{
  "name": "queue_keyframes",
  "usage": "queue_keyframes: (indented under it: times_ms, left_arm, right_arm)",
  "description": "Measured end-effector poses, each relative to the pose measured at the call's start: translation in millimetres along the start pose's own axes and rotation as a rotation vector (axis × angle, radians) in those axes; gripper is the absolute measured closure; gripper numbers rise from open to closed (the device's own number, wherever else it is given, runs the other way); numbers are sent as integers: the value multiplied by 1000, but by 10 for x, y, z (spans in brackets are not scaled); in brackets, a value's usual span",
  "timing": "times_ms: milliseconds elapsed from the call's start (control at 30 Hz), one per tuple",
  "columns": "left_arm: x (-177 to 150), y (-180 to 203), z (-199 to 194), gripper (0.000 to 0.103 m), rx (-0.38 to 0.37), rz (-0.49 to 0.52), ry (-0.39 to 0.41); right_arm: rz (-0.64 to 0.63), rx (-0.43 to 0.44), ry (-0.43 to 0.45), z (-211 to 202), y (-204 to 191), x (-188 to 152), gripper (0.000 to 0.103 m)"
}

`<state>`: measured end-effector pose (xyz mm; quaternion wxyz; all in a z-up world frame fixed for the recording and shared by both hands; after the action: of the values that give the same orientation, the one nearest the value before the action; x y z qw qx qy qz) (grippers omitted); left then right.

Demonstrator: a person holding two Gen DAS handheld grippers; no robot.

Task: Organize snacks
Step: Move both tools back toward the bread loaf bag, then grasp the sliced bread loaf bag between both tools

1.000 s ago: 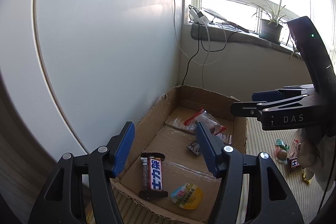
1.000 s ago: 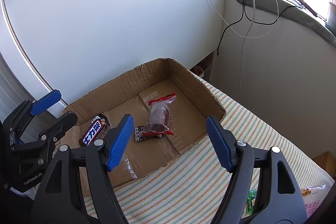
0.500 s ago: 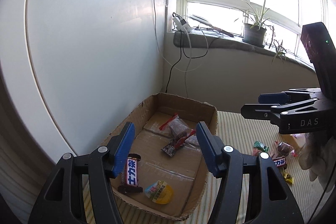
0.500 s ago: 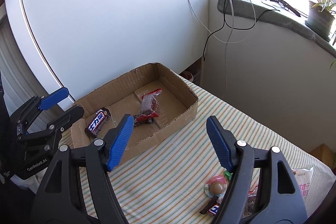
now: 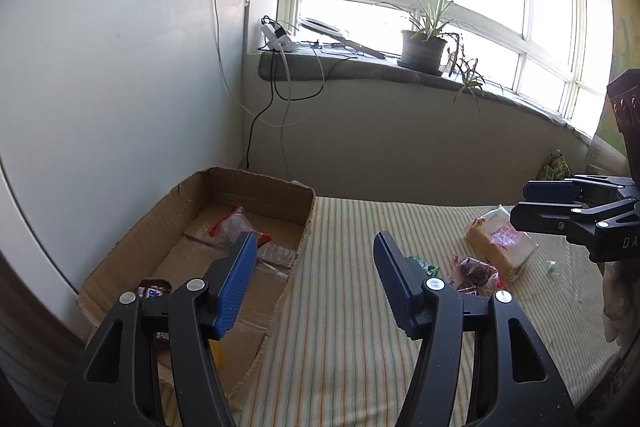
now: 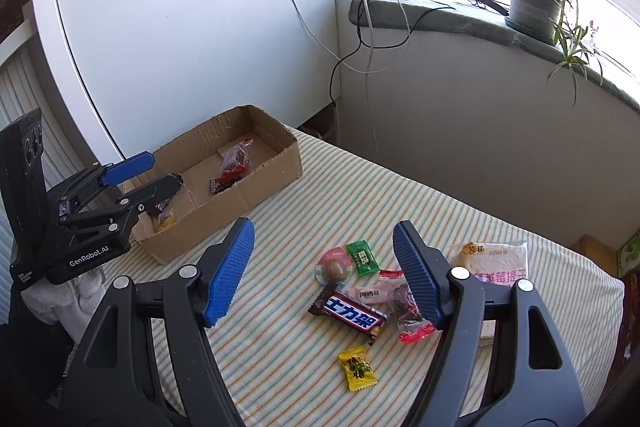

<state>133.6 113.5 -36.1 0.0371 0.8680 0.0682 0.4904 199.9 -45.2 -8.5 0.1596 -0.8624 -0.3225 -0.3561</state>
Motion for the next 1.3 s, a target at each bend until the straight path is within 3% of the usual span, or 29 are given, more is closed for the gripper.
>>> queue_keyframes:
  times_ms: [467,767,933,1033,1300]
  left_arm:
    - [-207,757,248,43,-148,82,-89]
    - [-318,1205,488,42,-219,124,-161]
    - [-428,1433,668,40,-252,142,-215]
    - [-468,1543,772,35,-270,140,-246]
    - [-487,1748,925,35,-282,139,-267]
  right_arm:
    - [153,-160,-23,-693,953,-900,28]
    - [277,-273,-75,-869,1784,-1429,28]
    - [278,-280,-125,-833,1938,-1723,29]
    - [302,-241,-126,-791,1993,-1777,29]
    - [321,-147,-83,-626,2049,-1522,29]
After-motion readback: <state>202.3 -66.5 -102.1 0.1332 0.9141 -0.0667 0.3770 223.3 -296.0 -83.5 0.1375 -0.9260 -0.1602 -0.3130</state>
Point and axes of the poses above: each gripper's, at about its wrist camera, not at the fingertips, and z roughly the way its jaws point, y to its right, x to its top, the point moved 6 cm from there along z, roughly the way its jaws point, and after that the axes turned 2 degrees about -z, right-handed, at the moved point
